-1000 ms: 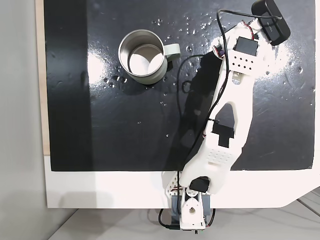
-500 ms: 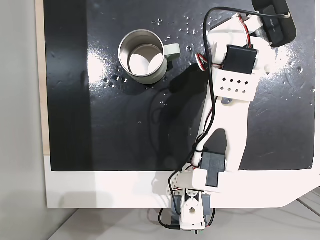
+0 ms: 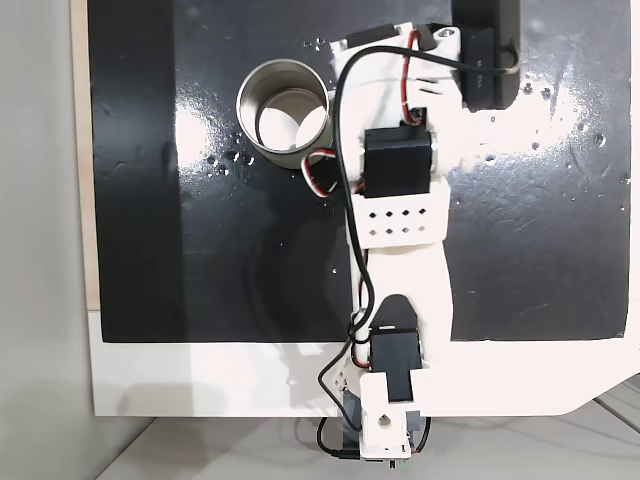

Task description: Grasp a pengrip and put it in the cup.

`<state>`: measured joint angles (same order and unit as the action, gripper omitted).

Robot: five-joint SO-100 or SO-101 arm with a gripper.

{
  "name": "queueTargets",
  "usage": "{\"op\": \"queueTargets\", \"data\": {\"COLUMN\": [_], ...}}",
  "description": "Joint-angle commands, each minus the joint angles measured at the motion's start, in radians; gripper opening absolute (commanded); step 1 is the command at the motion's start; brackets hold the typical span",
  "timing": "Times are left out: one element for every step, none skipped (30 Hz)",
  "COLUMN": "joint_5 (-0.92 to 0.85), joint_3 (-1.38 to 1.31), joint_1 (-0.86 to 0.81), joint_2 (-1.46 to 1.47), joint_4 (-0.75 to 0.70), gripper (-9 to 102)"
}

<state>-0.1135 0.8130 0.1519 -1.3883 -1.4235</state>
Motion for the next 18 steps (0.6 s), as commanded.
{"op": "queueTargets", "data": {"joint_5": [0.086, 0.104, 0.124, 0.135, 0.143, 0.150, 0.158, 0.160, 0.164, 0.167, 0.167, 0.169, 0.170, 0.172, 0.173, 0.173, 0.175, 0.178], "joint_3": [-0.054, -0.052, -0.049, -0.043, -0.034, -0.023, -0.011, 0.003, 0.015, 0.025, 0.034, 0.041, 0.049, 0.052, 0.055, 0.055, 0.054, 0.046], "joint_1": [0.063, 0.077, 0.091, 0.103, 0.115, 0.124, 0.132, 0.138, 0.143, 0.146, 0.149, 0.152, 0.156, 0.160, 0.163, 0.166, 0.167, 0.169], "joint_2": [-0.037, -0.034, -0.031, -0.029, -0.026, -0.025, -0.025, -0.025, -0.025, -0.025, -0.025, -0.028, -0.031, -0.034, -0.035, -0.035, -0.035, -0.034], "joint_4": [0.034, 0.028, 0.021, 0.017, 0.009, 0.005, 0.000, -0.005, -0.008, -0.012, -0.018, -0.023, -0.028, -0.034, -0.037, -0.041, -0.046, -0.052], "gripper": [0, 0, 0, 0, 0, 0, 0, 0, 0, 0, 0, 0, 0, 0, 0, 0, 1, 4]}}
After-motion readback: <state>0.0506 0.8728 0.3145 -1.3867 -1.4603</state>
